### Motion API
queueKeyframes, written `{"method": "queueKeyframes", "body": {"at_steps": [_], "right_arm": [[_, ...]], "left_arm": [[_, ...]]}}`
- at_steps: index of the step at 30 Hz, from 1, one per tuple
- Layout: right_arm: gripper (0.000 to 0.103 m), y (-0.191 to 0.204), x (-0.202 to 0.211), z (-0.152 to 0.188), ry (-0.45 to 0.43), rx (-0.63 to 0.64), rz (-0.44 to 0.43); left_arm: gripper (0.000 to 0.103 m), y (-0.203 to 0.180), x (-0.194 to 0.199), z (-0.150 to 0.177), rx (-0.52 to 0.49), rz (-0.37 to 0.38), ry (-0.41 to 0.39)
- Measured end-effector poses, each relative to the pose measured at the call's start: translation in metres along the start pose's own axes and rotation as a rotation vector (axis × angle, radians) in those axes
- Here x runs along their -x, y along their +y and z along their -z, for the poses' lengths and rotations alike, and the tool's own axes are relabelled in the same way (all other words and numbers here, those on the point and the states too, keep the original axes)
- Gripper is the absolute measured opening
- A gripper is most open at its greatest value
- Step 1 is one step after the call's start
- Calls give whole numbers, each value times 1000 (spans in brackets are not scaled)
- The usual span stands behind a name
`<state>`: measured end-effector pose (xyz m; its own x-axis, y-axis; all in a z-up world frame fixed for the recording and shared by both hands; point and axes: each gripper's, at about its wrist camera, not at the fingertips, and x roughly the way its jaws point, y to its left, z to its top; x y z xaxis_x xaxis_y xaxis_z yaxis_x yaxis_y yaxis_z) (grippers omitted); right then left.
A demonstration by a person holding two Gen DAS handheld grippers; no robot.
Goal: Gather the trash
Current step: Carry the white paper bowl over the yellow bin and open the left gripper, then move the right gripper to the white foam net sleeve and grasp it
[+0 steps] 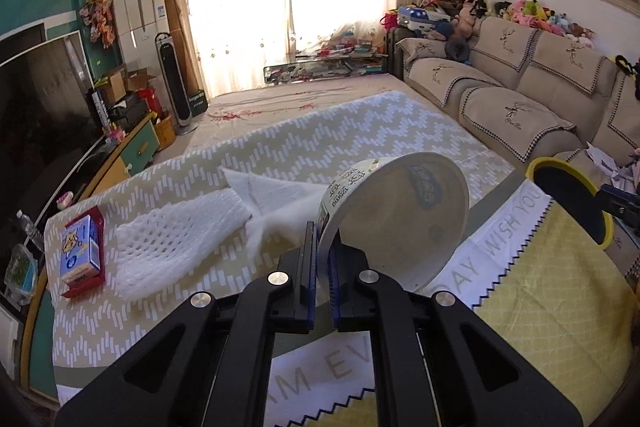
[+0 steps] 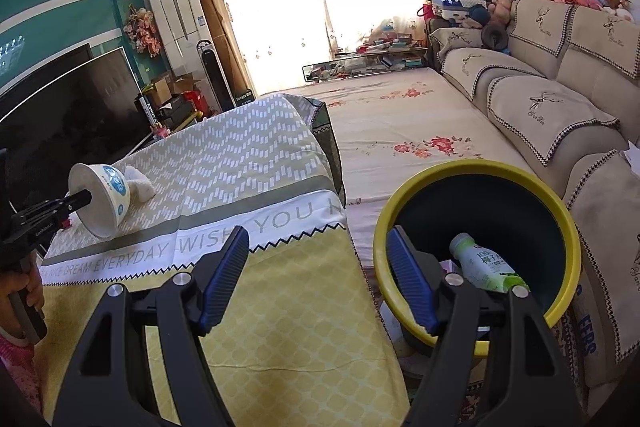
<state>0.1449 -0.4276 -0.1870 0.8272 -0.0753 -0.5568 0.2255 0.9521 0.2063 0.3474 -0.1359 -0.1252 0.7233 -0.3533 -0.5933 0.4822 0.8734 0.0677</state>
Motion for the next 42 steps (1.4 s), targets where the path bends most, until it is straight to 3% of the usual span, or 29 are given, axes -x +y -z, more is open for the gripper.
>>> {"method": "queueKeyframes", "body": {"at_steps": [3, 9, 17, 23, 29, 32, 35, 38, 42], "right_arm": [[68, -1, 4, 0, -22, -7, 3], [75, -15, 49, 6, -203, -6, 76], [76, -95, 109, 9, -327, -142, 251], [77, -152, 130, 23, -358, -247, 329], [77, -179, 133, 30, -354, -293, 349], [77, -185, 131, 32, -354, -304, 349], [77, -183, 128, 32, -349, -306, 342], [77, -180, 125, 31, -343, -296, 335], [77, -168, 117, 31, -326, -287, 318]], "left_arm": [[6, -17, 17, -8, -12, 33, -43], [6, -65, 36, -32, -38, 105, -78], [6, -169, 33, -71, -151, 254, -78], [6, -261, 15, -90, -252, 344, -57], [6, -335, -24, -95, -312, 388, 14], [8, -350, -57, -95, -303, 401, 67], [18, -357, -78, -91, -276, 402, 102], [23, -349, -80, -88, -239, 402, 91], [40, -313, -62, -87, -195, 414, 36]]}}
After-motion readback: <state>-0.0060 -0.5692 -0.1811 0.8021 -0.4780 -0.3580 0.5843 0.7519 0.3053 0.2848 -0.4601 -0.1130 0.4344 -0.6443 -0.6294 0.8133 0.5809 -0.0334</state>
